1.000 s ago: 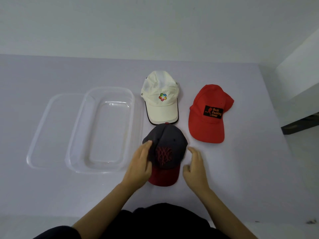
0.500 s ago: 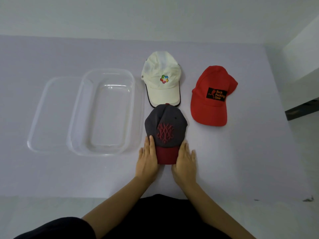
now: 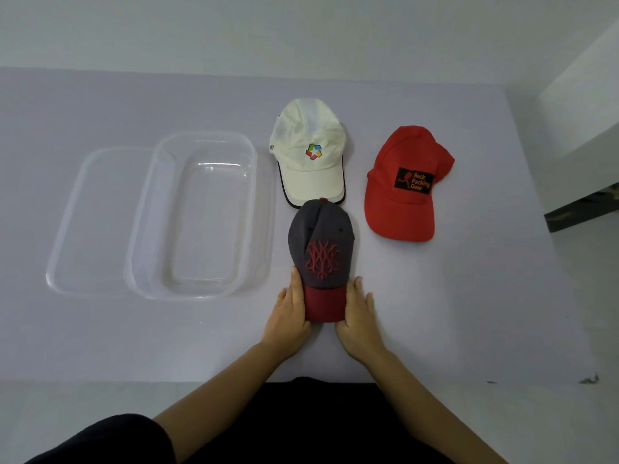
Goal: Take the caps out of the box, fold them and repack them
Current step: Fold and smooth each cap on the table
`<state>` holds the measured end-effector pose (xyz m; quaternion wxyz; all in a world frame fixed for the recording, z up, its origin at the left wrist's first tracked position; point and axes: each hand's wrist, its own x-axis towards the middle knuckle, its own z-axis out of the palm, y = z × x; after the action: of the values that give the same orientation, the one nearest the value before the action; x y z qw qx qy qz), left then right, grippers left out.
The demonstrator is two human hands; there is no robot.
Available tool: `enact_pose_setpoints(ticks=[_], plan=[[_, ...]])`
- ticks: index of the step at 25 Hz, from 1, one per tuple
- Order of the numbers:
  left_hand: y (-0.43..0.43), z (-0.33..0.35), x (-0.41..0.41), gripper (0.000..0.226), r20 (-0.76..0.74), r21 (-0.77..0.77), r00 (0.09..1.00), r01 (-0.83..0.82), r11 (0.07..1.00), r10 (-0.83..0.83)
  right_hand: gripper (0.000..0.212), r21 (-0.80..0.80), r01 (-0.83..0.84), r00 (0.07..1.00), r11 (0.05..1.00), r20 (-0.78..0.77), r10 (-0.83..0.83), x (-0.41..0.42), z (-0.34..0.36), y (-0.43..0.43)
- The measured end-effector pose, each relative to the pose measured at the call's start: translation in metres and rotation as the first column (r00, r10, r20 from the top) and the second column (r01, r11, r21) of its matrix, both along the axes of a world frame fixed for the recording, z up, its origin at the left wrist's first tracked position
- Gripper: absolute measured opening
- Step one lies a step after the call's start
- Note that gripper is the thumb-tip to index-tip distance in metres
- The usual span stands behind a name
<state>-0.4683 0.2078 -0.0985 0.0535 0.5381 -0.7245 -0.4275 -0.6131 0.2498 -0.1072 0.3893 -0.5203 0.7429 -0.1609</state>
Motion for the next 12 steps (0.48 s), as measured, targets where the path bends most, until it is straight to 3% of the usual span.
enact_pose_setpoints(ticks=[3,6,9,12], plan=[[-0.006,0.003,0.004,0.090,0.048,-0.003,0.997,0.068,0.998,-0.067,0.078,0.030,0.016,0.985,0.999,-0.173,-0.011,-0.009,0.002,-0.002],[-0.021,0.025,0.005,0.064,-0.034,-0.057,0.971,-0.239,0.969,0.237,0.088,0.065,-0.002,0.984,0.998,-0.178,0.013,-0.013,0.004,0.004],[-0.053,0.054,0.004,0.037,-0.097,-0.104,0.907,-0.418,0.902,0.409,0.074,-0.077,0.190,0.981,0.979,-0.016,-0.192,-0.023,0.008,0.002],[-0.095,0.075,-0.009,0.035,-0.173,0.196,0.863,-0.443,0.875,0.475,0.057,-0.165,0.393,0.912,0.905,0.200,-0.359,-0.030,0.024,-0.032]])
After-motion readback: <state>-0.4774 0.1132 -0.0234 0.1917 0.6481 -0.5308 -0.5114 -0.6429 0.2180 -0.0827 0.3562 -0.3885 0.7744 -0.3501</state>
